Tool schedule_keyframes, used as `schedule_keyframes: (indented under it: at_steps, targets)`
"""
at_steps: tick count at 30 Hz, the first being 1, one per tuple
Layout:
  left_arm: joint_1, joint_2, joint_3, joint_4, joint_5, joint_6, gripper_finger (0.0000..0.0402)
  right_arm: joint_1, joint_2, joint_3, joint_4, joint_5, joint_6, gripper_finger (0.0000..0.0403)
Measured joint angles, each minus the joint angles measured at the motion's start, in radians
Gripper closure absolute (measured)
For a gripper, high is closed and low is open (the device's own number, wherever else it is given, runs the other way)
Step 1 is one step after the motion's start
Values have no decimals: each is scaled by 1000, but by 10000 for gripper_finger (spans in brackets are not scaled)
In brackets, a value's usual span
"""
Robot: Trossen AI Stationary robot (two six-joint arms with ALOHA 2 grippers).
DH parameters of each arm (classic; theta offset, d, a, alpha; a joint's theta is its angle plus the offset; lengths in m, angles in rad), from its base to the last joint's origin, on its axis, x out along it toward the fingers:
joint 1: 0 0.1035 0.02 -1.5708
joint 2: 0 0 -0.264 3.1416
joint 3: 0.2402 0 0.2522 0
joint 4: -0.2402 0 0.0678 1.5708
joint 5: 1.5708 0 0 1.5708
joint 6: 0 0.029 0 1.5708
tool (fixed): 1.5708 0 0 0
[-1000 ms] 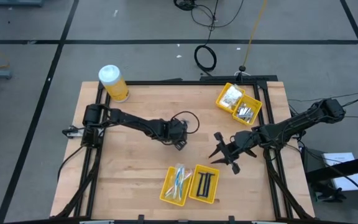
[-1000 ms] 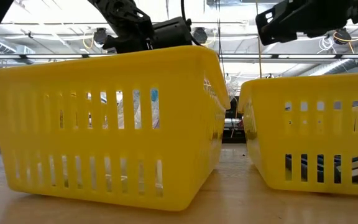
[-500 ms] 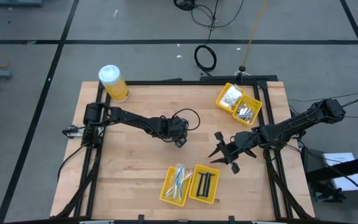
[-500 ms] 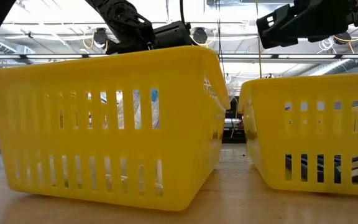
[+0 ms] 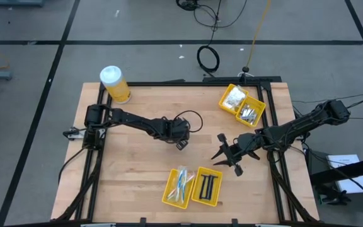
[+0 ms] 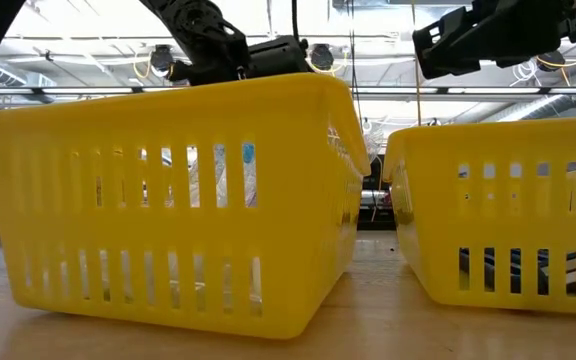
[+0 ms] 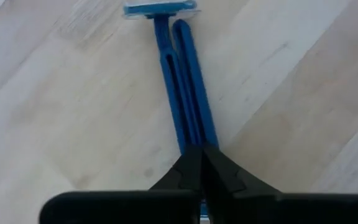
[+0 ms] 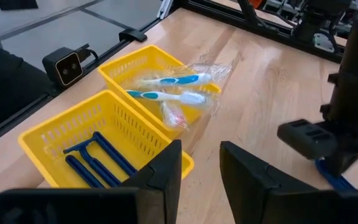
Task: Pick & Place Travel size toiletries
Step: Put the blue rolled gauze into the bottom right yellow bin
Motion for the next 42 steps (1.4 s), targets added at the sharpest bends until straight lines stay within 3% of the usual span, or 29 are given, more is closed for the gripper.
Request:
schedule_keyframes:
  at_steps: [17,22,30,33,37,42]
  targets:
    - [-66,-74,87,-9,-68,81,391,0,0,0,0,0,1,305]
    - [-1,-69,70,-26,-84,5,348,0,0,0,0,0,0,305]
    - [122,-69,6,180,94,10,228,0,0,0,0,0,0,305]
    - [140,-69,-9,198,100,10,197,0,0,0,0,0,1,305]
    - [149,-70,-22,201,100,10,178,0,0,0,0,0,0,305]
    - [147,-69,-23,196,97,15,183,0,0,0,0,0,0,305]
